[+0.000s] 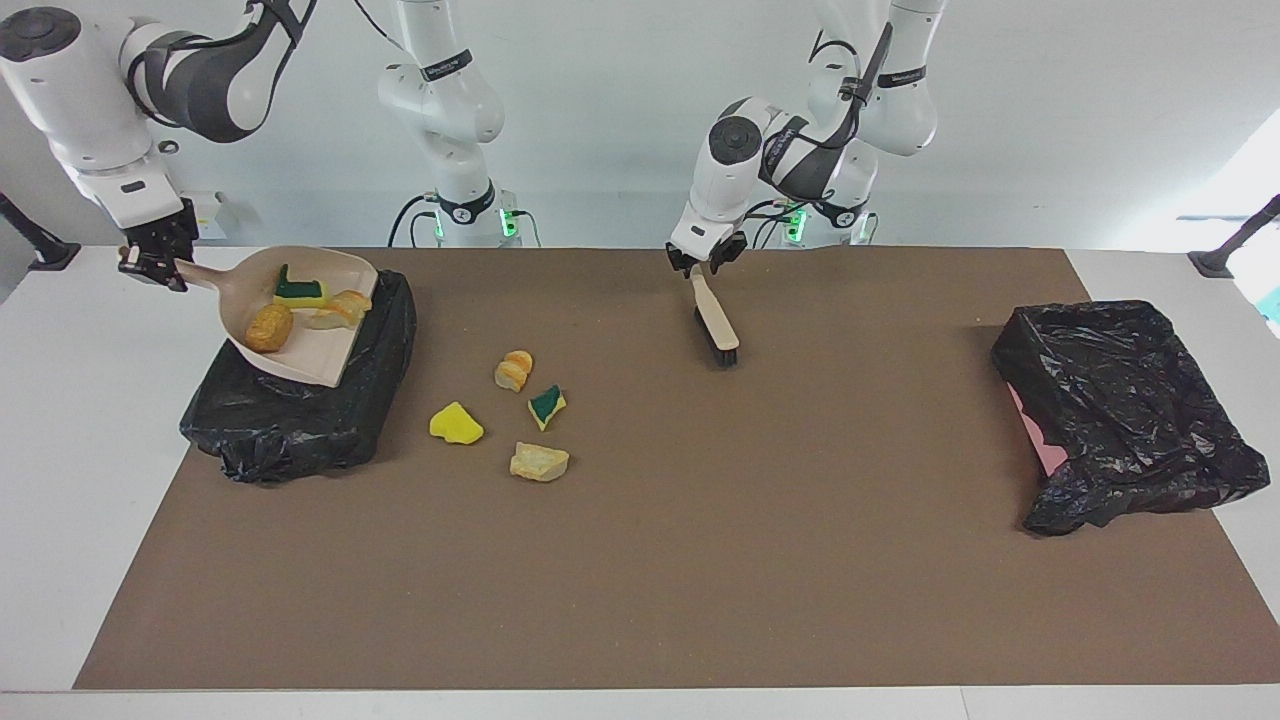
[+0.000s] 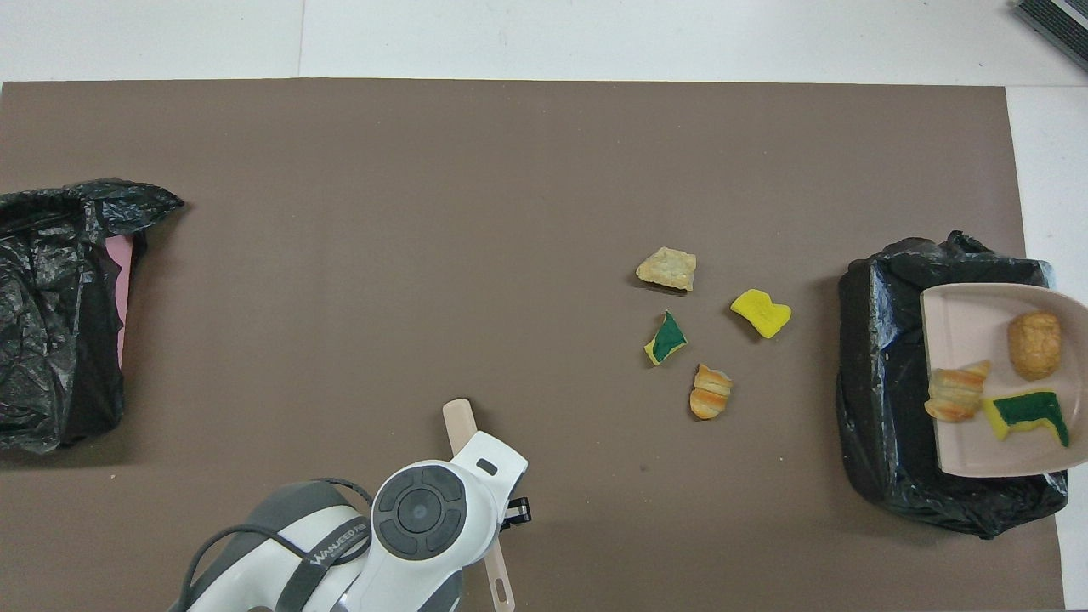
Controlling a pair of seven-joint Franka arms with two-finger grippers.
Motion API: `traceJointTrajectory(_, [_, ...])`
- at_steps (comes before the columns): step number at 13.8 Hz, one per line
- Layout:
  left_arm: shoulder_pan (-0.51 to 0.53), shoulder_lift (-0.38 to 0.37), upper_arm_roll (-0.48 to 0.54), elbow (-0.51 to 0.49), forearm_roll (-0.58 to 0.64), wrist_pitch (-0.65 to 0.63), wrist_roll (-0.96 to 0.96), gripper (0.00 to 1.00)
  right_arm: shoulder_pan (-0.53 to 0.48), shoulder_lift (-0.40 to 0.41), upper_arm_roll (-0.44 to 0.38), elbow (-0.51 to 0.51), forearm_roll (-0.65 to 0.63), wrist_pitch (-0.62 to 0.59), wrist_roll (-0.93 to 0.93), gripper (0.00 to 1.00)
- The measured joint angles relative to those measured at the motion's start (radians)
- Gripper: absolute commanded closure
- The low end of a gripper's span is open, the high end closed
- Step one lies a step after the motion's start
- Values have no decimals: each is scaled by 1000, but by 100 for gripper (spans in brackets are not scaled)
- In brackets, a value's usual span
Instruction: Sweep and dump trash in bin
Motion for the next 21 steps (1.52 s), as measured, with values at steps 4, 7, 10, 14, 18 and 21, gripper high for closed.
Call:
traceJointTrajectory(4, [95,80,12,123,3,25,39,0,25,-7,18,-38,-249,78,23,100])
traceJointTrajectory(7, [162,147,15,219,14,25,135,0,166,-55,24,-107,-499,27,241,100])
traceJointTrajectory(10, [208,167,17,286,15,25,196,0,328,-114,32,-151,-637,-143,443,100])
traceJointTrajectory(14, [259,171,17,373,66,12,214,0,413,-144,35,-154,-807,-217,516,100])
traceJointTrajectory(18, [383,172,19,460,71,-101,403,0,430,-170,75,-129,-883,-307,518,100])
traceJointTrajectory(21, [502,175,21,512,72,-174,569,0,431,-181,133,-125,-885,-346,520,100])
